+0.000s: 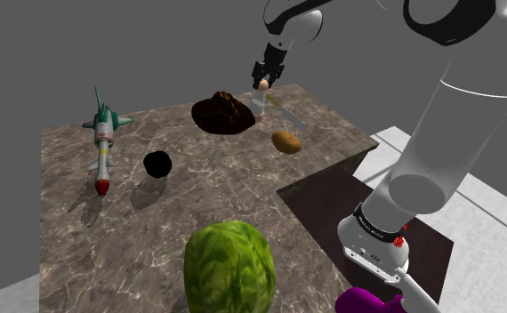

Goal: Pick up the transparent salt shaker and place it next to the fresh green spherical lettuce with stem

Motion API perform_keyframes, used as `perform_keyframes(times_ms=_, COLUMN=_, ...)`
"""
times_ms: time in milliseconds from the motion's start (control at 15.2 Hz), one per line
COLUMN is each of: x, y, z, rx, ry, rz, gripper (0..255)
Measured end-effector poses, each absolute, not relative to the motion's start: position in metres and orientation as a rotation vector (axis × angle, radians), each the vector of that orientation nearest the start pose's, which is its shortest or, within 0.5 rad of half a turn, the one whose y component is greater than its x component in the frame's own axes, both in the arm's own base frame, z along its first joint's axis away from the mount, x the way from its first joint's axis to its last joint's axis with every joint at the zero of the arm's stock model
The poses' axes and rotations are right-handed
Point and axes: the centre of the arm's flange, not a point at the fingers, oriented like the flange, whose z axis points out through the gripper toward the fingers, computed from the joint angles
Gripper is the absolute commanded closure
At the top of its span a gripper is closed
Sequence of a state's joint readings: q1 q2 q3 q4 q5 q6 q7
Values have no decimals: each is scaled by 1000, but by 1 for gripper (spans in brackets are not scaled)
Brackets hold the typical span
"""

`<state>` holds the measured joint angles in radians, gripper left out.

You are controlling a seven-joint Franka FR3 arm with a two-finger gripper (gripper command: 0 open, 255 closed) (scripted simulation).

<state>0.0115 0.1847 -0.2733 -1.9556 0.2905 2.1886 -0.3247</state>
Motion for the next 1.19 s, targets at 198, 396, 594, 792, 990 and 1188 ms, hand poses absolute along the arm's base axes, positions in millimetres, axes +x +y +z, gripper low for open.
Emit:
perform_keyframes(times_ms=198, x=584, y=-140, z=393, rx=-2967, ry=139, rz=-165, gripper=255)
perform_keyframes(times_ms=396, x=584, y=-140, z=400, rx=-2967, ry=139, rz=-165, gripper=255)
perform_keyframes(times_ms=594, x=584, y=-140, z=414, rx=-2967, ry=138, rz=-166, gripper=255)
perform_keyframes(times_ms=792, x=585, y=-139, z=431, rx=-2967, ry=139, rz=-166, gripper=255)
perform_keyframes(times_ms=990, x=585, y=-140, z=446, rx=-2967, ry=139, rz=-166, gripper=255)
perform_keyframes(times_ms=1188, x=584, y=-140, z=461, rx=-2967, ry=139, rz=-166, gripper=255)
